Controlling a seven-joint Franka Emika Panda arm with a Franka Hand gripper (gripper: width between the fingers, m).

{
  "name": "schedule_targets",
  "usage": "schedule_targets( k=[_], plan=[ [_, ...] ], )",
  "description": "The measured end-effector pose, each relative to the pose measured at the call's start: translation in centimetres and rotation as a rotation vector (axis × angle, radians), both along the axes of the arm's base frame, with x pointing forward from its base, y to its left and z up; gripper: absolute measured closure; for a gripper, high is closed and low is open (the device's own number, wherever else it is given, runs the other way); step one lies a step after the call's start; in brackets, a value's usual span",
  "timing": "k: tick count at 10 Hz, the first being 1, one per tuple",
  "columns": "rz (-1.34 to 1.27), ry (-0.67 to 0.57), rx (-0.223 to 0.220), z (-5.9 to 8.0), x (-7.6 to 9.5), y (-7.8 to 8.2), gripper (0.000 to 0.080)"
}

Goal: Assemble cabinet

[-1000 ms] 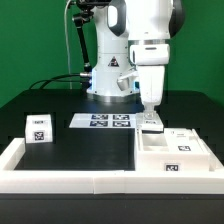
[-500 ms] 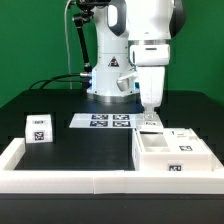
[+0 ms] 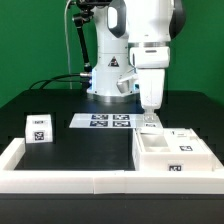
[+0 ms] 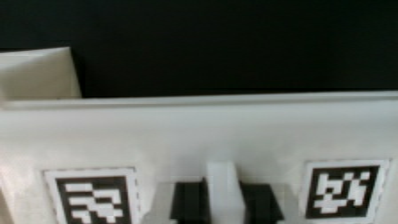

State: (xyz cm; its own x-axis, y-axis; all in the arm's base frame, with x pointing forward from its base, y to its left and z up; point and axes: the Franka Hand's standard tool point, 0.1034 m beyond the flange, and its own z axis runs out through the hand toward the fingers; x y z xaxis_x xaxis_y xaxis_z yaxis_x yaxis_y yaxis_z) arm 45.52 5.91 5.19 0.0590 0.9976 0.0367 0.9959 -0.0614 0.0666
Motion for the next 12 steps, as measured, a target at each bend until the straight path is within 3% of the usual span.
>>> schedule_targets(
  k=[8, 10, 12],
  plan=[
    [0.06, -0.002, -0.007, 0.1, 0.6, -0.6, 0.0731],
    [0.077, -0.014, -0.006, 0.3, -0.4, -0.7, 0.0731],
    [0.075, -0.01, -0.005, 0.1, -0.4, -0.7, 0.0731]
  ],
)
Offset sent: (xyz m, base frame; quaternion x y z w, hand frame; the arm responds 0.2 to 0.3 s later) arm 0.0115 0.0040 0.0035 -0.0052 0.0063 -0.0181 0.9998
